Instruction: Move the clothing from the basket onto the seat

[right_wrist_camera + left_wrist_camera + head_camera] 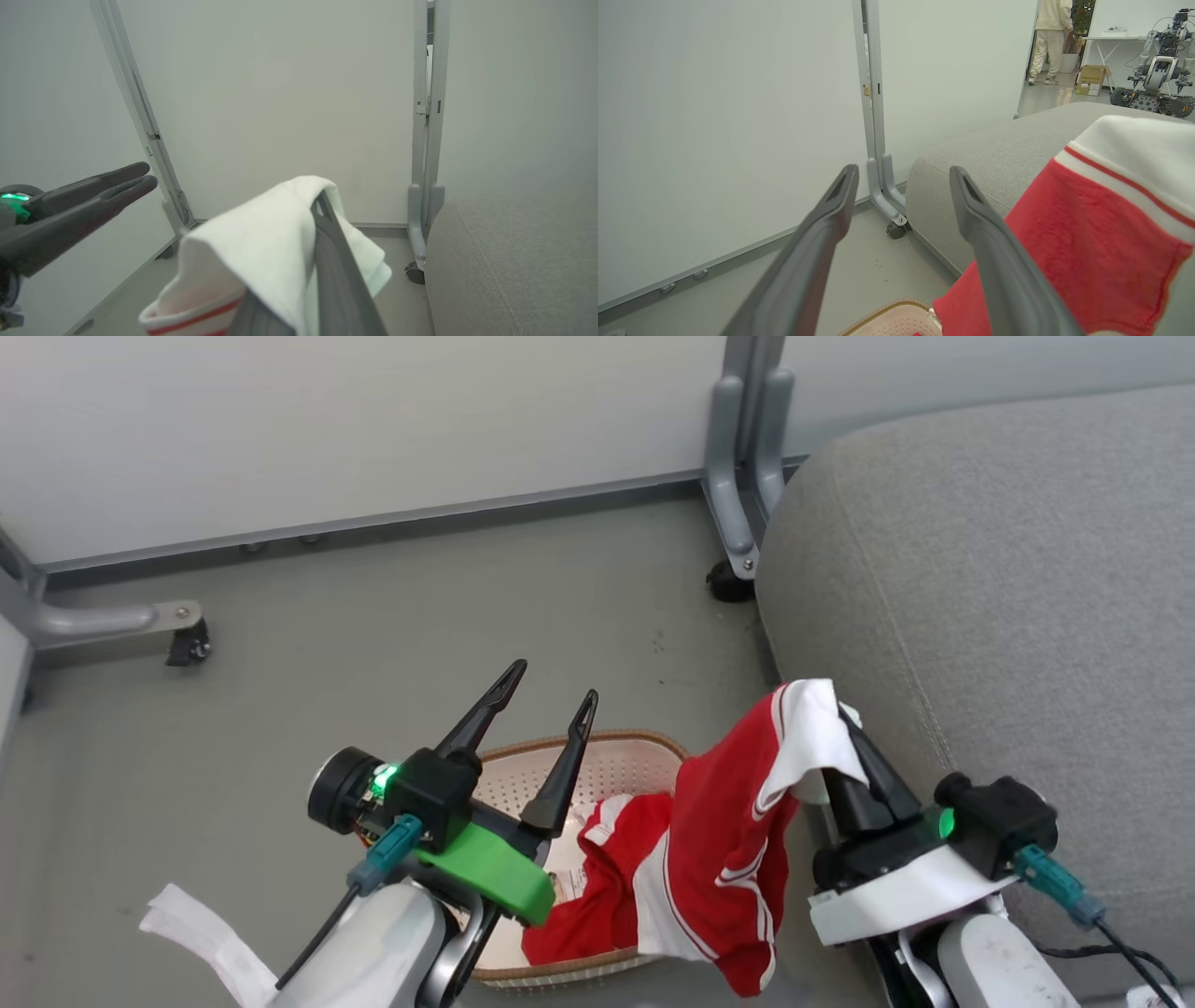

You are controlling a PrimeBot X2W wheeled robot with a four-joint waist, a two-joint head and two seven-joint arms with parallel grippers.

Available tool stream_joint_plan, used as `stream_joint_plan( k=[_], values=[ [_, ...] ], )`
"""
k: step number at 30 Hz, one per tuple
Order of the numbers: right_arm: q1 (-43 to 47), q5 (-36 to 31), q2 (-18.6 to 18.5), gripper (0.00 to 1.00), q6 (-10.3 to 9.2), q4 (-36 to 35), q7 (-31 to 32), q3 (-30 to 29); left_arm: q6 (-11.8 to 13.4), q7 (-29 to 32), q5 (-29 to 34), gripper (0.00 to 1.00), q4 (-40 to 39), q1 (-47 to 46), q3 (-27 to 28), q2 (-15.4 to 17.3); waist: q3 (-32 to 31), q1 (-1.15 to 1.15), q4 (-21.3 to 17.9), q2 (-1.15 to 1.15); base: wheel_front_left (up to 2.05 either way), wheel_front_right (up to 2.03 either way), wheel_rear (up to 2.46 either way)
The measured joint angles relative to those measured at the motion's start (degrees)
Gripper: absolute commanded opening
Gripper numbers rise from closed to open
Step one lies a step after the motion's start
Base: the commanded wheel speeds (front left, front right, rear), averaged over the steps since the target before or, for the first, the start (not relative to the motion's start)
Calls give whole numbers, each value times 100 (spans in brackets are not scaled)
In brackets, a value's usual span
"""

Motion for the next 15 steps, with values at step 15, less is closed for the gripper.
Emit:
stream_joint_plan(
  k=[15],
  values=[
    [-215,325,234,0,-1,-1033,0,-675,-77,-42,402,100,-322,182,298,363,864,0,-1051,0,0,0,0]
  ],
)
